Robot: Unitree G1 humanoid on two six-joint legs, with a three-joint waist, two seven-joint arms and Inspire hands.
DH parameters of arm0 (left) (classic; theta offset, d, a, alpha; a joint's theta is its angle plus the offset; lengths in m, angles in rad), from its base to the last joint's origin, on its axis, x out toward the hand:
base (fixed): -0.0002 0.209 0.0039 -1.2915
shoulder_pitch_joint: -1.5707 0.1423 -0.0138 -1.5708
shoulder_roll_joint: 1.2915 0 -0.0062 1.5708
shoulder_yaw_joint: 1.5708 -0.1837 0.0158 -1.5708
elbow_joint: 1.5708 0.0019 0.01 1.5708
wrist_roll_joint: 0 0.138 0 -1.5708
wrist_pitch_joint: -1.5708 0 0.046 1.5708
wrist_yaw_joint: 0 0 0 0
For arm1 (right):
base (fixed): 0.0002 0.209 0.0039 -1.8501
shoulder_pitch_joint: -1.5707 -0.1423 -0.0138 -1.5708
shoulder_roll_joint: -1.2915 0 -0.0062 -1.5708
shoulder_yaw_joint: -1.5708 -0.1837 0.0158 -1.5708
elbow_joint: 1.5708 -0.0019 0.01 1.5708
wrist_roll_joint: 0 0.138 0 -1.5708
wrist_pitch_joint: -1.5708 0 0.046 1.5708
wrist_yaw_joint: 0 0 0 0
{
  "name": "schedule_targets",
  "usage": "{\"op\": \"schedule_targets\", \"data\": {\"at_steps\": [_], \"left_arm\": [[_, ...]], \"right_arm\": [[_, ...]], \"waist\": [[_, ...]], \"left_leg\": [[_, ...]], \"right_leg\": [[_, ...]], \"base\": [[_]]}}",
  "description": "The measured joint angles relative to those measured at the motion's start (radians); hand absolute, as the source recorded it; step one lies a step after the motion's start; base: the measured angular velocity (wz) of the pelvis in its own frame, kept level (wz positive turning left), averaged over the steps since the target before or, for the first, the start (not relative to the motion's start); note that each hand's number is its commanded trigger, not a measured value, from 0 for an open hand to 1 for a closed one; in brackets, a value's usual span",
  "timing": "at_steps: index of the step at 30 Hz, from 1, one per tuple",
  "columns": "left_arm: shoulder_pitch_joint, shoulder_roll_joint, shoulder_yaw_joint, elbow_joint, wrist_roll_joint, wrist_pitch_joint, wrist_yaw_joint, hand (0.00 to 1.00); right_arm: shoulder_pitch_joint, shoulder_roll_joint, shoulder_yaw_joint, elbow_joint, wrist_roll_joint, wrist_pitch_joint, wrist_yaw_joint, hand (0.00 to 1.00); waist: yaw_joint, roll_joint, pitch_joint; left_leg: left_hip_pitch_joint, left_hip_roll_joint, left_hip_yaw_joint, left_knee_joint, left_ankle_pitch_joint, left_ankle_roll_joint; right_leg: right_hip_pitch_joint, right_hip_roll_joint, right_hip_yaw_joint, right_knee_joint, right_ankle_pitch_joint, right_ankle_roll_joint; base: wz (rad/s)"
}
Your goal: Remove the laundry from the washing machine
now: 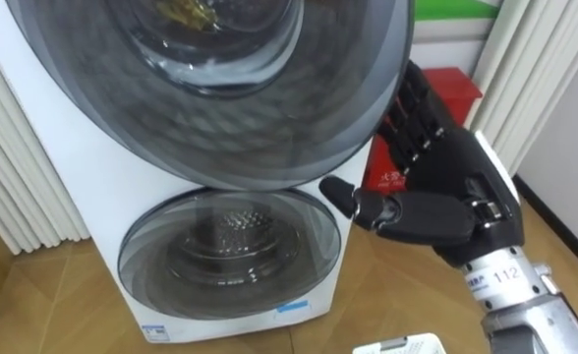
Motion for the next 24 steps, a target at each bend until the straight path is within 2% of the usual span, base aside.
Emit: {"op": "schedule_targets", "data": {"at_steps": [9, 13, 17, 24], "left_arm": [[-0.024, 0.023, -0.025, 0.001, 0.0, 0.0, 0.01, 0.0], [-0.024, 0.027, -0.025, 0.0, 0.0, 0.001, 0.01, 0.0], [-0.005, 0.028, -0.024, 0.001, -0.001, 0.0, 0.01, 0.0], [0.013, 0.026, -0.023, 0.005, 0.0, 0.0, 0.011, 0.0]], "right_arm": [[-0.001, 0.008, 0.006, 0.0, 0.001, 0.002, 0.0, 0.0], [-0.002, 0.04, 0.006, -0.001, 0.001, 0.002, 0.0, 0.0], [-0.001, 0.048, 0.013, -0.007, 0.004, -0.001, 0.0, 0.0], [-0.001, 0.058, 0.018, -0.007, 0.002, -0.001, 0.0, 0.0]], "waist": [[0.012, -0.024, 0.0027], [0.029, -0.034, -0.0009], [0.042, -0.035, -0.0014], [0.059, -0.032, 0.0006]], "left_leg": [[-0.004, 0.011, -0.004, 0.0, 0.006, -0.011], [-0.015, 0.011, -0.03, 0.008, 0.008, -0.013], [-0.02, 0.012, -0.051, 0.008, 0.011, -0.019], [-0.02, 0.022, -0.056, 0.007, 0.019, -0.031]], "right_leg": [[-0.002, 0.008, -0.02, -0.002, 0.003, -0.012], [0.005, 0.007, -0.042, -0.012, 0.003, -0.016], [0.008, 0.009, -0.054, -0.018, 0.006, -0.019], [0.008, 0.013, -0.061, -0.018, 0.002, -0.033]], "base": [[-0.01], [0.13], [0.1], [0.01]]}}
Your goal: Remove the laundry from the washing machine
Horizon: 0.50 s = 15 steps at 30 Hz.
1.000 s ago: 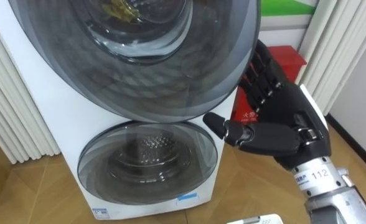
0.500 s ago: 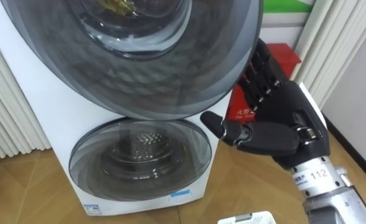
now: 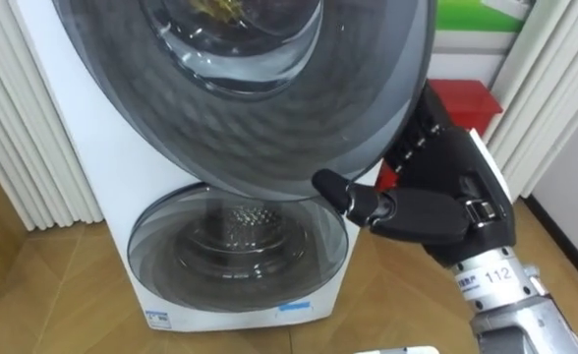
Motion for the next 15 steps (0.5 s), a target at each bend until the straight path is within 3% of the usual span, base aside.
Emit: {"op": "schedule_targets", "data": {"at_steps": [9, 15], "left_arm": [[-0.011, 0.0, 0.021, -0.003, 0.0, -0.011, -0.002, 0.0], [-0.031, -0.002, 0.019, -0.001, 0.001, -0.019, -0.002, 0.0]], "right_arm": [[-0.001, 0.011, 0.039, 0.0, -0.006, -0.031, 0.005, 0.0], [-0.038, -0.036, 0.104, 0.0, -0.004, -0.027, 0.09, 0.0]], "waist": [[0.0, 0.008, 0.0016], [0.001, 0.007, 0.0029]], "left_leg": [[-0.007, 0.006, -0.006, -0.001, 0.01, -0.01], [0.0, 0.01, 0.0, -0.009, 0.01, -0.011]], "right_leg": [[0.002, 0.004, -0.021, 0.0, -0.009, -0.015], [0.002, 0.007, -0.018, 0.001, -0.008, -0.016]], "base": [[0.06], [-0.01]]}}
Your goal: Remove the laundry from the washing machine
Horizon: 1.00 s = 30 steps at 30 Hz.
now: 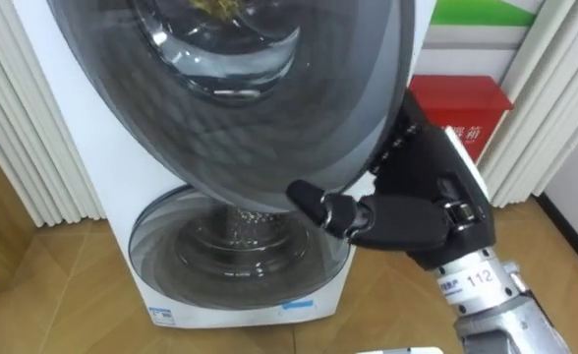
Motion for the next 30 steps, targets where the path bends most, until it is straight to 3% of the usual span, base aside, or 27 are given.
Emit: {"op": "schedule_targets", "data": {"at_steps": [3, 7, 16, 23, 30], "left_arm": [[-0.01, 0.0, 0.0, -0.004, -0.001, 0.001, 0.0, 0.0], [-0.014, 0.0, 0.0, -0.006, -0.001, 0.003, -0.001, 0.0], [-0.014, 0.002, 0.001, -0.007, -0.002, 0.001, 0.0, 0.0], [-0.015, 0.003, 0.0, -0.007, -0.003, 0.001, -0.001, 0.0], [-0.033, 0.005, 0.001, -0.007, -0.005, -0.002, -0.003, 0.0]], "right_arm": [[-0.038, -0.027, 0.066, -0.009, 0.004, 0.009, 0.071, 0.0], [-0.037, -0.072, 0.073, -0.048, 0.007, 0.024, 0.177, 0.0], [-0.067, -0.067, 0.128, -0.07, 0.003, 0.043, 0.348, 0.0], [-0.09, -0.066, 0.152, -0.07, 0.001, 0.043, 0.409, 0.0], [-0.1, -0.063, 0.162, -0.066, 0.001, 0.045, 0.438, 0.0]], "waist": [[-0.002, 0.0, 0.0026], [-0.009, 0.001, 0.0037], [0.002, 0.003, 0.0056], [0.004, 0.003, 0.0072], [0.055, -0.004, 0.0132]], "left_leg": [[-0.001, 0.0, 0.002, -0.001, 0.0, 0.0], [0.0, -0.001, 0.003, 0.0, 0.0, 0.0], [0.0, -0.011, 0.001, 0.0, 0.0, 0.0], [0.0, -0.011, 0.0, -0.001, 0.0, 0.0], [0.0, -0.015, -0.029, -0.007, 0.0, 0.0]], "right_leg": [[0.0, 0.0, -0.001, -0.001, 0.0, 0.0], [0.002, -0.002, 0.0, -0.001, 0.0, 0.0], [0.013, -0.011, -0.009, -0.002, -0.004, 0.01], [0.032, -0.013, -0.032, -0.019, -0.005, 0.011], [0.046, -0.014, -0.051, -0.032, -0.006, 0.011]], "base": [[0.0], [0.02], [0.09], [0.1], [0.11]]}}
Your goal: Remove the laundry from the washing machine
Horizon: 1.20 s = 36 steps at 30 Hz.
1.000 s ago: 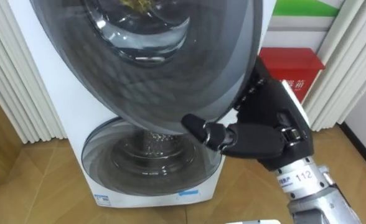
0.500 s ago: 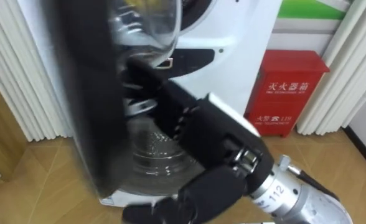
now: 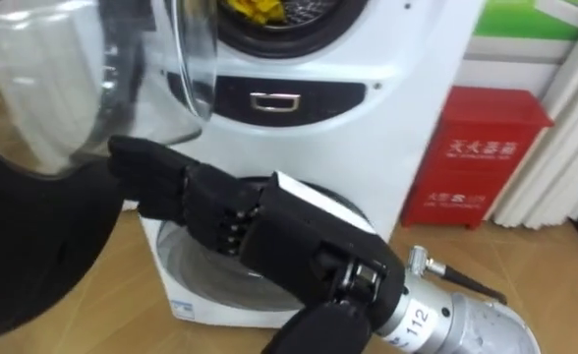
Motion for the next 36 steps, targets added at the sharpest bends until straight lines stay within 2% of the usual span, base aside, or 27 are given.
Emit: {"op": "schedule_targets", "data": {"at_steps": [3, 8, 15, 22, 25, 27, 30, 31, 33, 34, 36], "left_arm": [[0.0, 0.001, 0.0, 0.0, 0.0, 0.0, 0.008, 0.0], [0.007, -0.004, 0.0, 0.0, 0.0, 0.0, 0.026, 0.0], [0.006, -0.005, 0.0, 0.001, -0.039, 0.002, 0.026, 0.0], [0.014, -0.012, 0.0, 0.001, -0.039, 0.002, 0.026, 0.0], [0.017, -0.016, 0.004, -0.001, -0.038, 0.007, 0.026, 0.0], [0.011, -0.019, 0.013, 0.0, -0.038, 0.023, 0.024, 0.0], [0.022, -0.023, 0.05, -0.002, -0.039, 0.036, 0.024, 0.0], [0.022, -0.021, 0.052, -0.002, -0.039, 0.044, 0.024, 0.0], [0.018, -0.019, 0.053, -0.003, -0.039, 0.048, 0.024, 0.0], [0.017, -0.019, 0.062, -0.003, -0.039, 0.049, 0.023, 0.0], [0.017, -0.016, 0.082, -0.002, -0.039, 0.052, 0.023, 0.0]], "right_arm": [[-0.004, -0.001, 0.022, 0.003, -0.012, 0.009, 0.002, 0.0], [-0.007, 0.0, 0.064, 0.003, -0.044, 0.02, 0.011, 0.0], [-0.031, -0.006, 0.068, 0.003, -0.043, 0.04, 0.026, 0.0], [-0.028, -0.011, 0.051, 0.003, -0.044, 0.041, 0.028, 0.0], [-0.017, -0.01, 0.038, 0.003, -0.093, 0.041, 0.028, 0.0], [0.001, -0.013, 0.029, 0.005, -0.162, 0.045, 0.03, 0.0], [0.036, -0.061, 0.015, 0.064, -0.277, 0.057, 0.031, 0.0], [0.058, -0.091, 0.013, 0.111, -0.305, 0.065, 0.026, 0.0], [0.079, -0.132, 0.012, 0.17, -0.38, 0.103, 0.027, 0.0], [0.093, -0.156, 0.005, 0.195, -0.433, 0.124, 0.027, 0.0], [0.126, -0.18, -0.033, 0.212, -0.459, 0.139, 0.028, 0.0]], "waist": [[0.024, -0.01, 0.0065], [0.034, -0.013, 0.0057], [0.026, -0.01, 0.0061], [0.022, 0.003, 0.0033], [0.016, 0.006, 0.0019], [0.013, 0.007, 0.0009], [0.002, 0.003, -0.0019], [-0.003, -0.003, -0.0055], [-0.003, -0.014, -0.0103], [-0.003, -0.02, -0.0099], [-0.004, -0.033, -0.0061]], "left_leg": [[-0.002, -0.004, -0.005, 0.001, 0.0, 0.0], [-0.007, -0.016, -0.005, 0.005, 0.0, 0.001], [-0.015, -0.015, -0.004, 0.008, 0.0, 0.001], [-0.008, -0.012, -0.003, 0.006, 0.0, 0.001], [-0.009, -0.012, -0.001, 0.006, -0.001, 0.002], [-0.015, -0.012, -0.001, 0.007, -0.002, 0.005], [-0.012, -0.015, -0.002, 0.008, -0.001, 0.009], [-0.011, -0.017, -0.004, 0.008, 0.0, 0.011], [-0.012, -0.022, -0.004, 0.007, 0.003, 0.015], [-0.011, -0.025, -0.004, 0.007, 0.005, 0.017], [-0.007, -0.029, -0.004, 0.006, 0.006, 0.019]], "right_leg": [[0.004, -0.003, -0.008, -0.003, -0.002, 0.003], [0.008, -0.015, -0.019, -0.002, -0.009, 0.014], [0.008, -0.016, -0.021, -0.001, -0.009, 0.015], [0.012, -0.015, -0.022, 0.003, -0.009, 0.015], [0.011, -0.016, -0.022, 0.005, -0.009, 0.015], [0.008, -0.016, -0.023, 0.005, -0.01, 0.015], [0.014, -0.019, -0.026, 0.003, -0.009, 0.015], [0.015, -0.022, -0.031, 0.004, -0.01, 0.015], [0.014, -0.025, -0.032, 0.002, -0.01, 0.017], [0.014, -0.028, -0.031, 0.001, -0.011, 0.018], [0.015, -0.031, -0.031, 0.0, -0.012, 0.021]], "base": [[0.08], [0.09], [0.06], [0.0], [0.02], [0.06], [0.05], [0.05], [0.02], [0.0], [0.0]]}}
